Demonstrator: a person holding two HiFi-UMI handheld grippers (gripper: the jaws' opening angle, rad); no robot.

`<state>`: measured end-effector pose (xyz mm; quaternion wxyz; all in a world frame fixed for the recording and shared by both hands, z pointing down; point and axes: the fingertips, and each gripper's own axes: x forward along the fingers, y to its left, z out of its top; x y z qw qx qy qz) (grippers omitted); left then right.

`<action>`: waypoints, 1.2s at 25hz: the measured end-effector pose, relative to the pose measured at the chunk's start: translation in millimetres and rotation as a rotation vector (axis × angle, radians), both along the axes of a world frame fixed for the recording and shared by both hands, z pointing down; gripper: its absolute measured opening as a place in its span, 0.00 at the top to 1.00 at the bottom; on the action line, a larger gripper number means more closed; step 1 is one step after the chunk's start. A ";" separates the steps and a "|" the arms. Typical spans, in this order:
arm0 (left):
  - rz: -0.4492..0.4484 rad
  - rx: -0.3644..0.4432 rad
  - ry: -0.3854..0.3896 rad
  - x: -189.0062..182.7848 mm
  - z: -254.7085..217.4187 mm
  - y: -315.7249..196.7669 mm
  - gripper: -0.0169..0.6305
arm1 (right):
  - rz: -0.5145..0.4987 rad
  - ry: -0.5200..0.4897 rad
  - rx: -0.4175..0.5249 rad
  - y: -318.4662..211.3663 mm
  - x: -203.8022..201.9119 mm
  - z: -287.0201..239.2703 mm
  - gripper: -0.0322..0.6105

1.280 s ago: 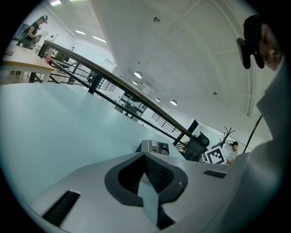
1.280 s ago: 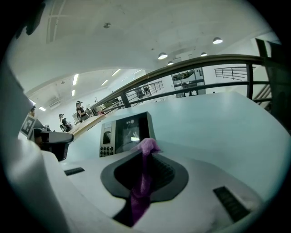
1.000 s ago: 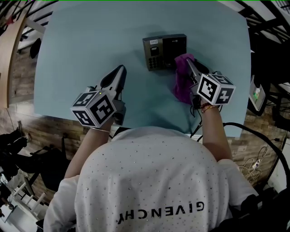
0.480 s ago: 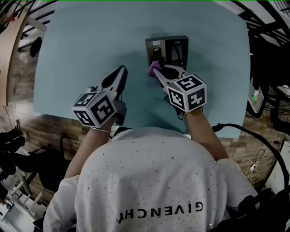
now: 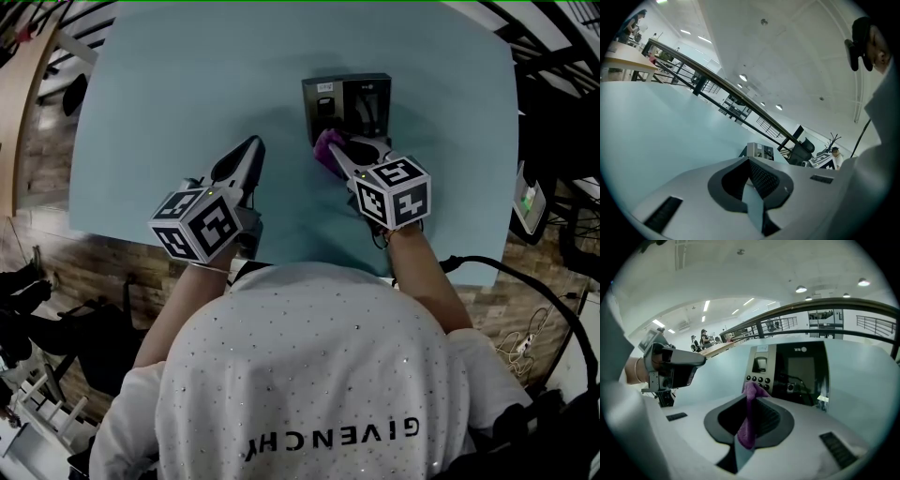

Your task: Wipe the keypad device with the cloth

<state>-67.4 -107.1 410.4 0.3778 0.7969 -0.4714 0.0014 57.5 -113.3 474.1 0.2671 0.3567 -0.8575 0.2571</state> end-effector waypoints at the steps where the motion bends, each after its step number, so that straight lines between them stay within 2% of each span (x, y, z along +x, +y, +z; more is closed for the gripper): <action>1: 0.000 -0.001 0.000 0.4 0.1 0.0 0.97 | 0.007 0.002 0.000 -0.7 3.2 0.0 0.89; 12: 0.011 0.000 -0.005 11.4 0.0 -4.9 0.97 | 0.116 0.018 -0.001 -12.8 50.5 2.1 0.89; 22: 0.012 -0.005 -0.010 11.9 0.5 -6.1 0.97 | 0.173 0.009 -0.006 -16.8 73.9 1.8 0.89; 30: 0.015 -0.013 -0.009 12.9 3.3 -7.5 0.97 | 0.232 -0.036 -0.026 -21.8 88.9 0.2 0.89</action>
